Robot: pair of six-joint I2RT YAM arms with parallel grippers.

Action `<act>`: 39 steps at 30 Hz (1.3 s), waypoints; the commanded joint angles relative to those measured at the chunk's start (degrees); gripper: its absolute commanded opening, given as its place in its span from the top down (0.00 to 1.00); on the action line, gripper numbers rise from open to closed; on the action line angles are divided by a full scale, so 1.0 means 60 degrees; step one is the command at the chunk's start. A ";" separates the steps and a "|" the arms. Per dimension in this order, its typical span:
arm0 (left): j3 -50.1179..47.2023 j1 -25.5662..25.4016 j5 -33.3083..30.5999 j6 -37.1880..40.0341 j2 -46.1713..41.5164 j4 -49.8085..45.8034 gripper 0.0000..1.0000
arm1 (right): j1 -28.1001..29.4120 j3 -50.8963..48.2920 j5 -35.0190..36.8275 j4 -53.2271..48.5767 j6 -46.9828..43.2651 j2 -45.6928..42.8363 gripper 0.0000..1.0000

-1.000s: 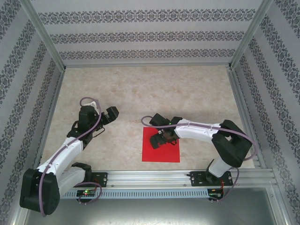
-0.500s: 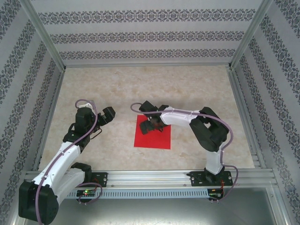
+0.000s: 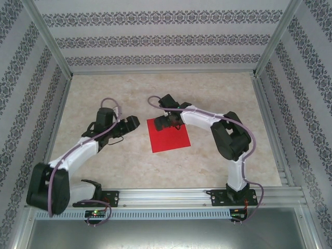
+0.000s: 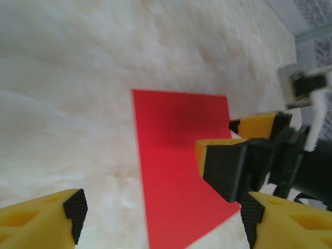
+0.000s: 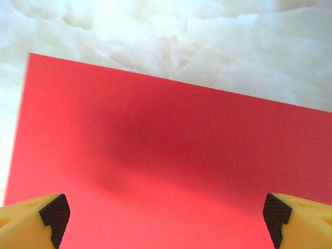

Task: Fold a paper plane with a square sheet of paper (fold left side to right side)
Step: Move the square sheet of paper to the center of the table, then pick up the square sheet of paper from the center of the table.

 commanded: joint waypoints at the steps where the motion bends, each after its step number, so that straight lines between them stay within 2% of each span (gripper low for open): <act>1: 0.0689 -0.0757 0.1149 -0.0329 0.1026 0.1006 0.29 | -0.0702 -0.0461 -0.0400 0.0114 -0.0275 -0.0693 0.02; 4: 0.1145 -0.1326 0.1261 -0.0721 0.2076 0.1437 0.39 | -0.0971 -0.0673 -0.0465 0.0087 -0.0397 -0.0600 0.02; 16: 0.1705 -0.2312 0.0744 -0.1239 0.3898 0.0880 0.43 | -0.1328 0.0059 -0.0927 -0.0112 -0.0425 0.0536 0.02; 19: 0.1820 -0.2375 0.0331 -0.1076 0.4082 0.0459 0.45 | -0.1300 -0.0027 -0.1092 -0.0093 -0.0331 0.0595 0.02; 24: 0.1955 -0.2450 -0.0002 -0.0859 0.4341 -0.0071 0.54 | -0.1152 -0.0225 -0.1355 -0.0266 -0.0275 0.0553 0.02; 32: 0.1705 -0.2479 -0.0336 -0.0935 0.4628 0.0122 0.67 | -0.0610 -0.0697 -0.2095 -0.0311 -0.0101 0.0124 0.02; 39: 0.1630 -0.2479 -0.0455 -0.1008 0.4702 0.0385 0.72 | -0.0254 -0.0821 -0.2112 -0.0484 -0.0039 -0.0010 0.02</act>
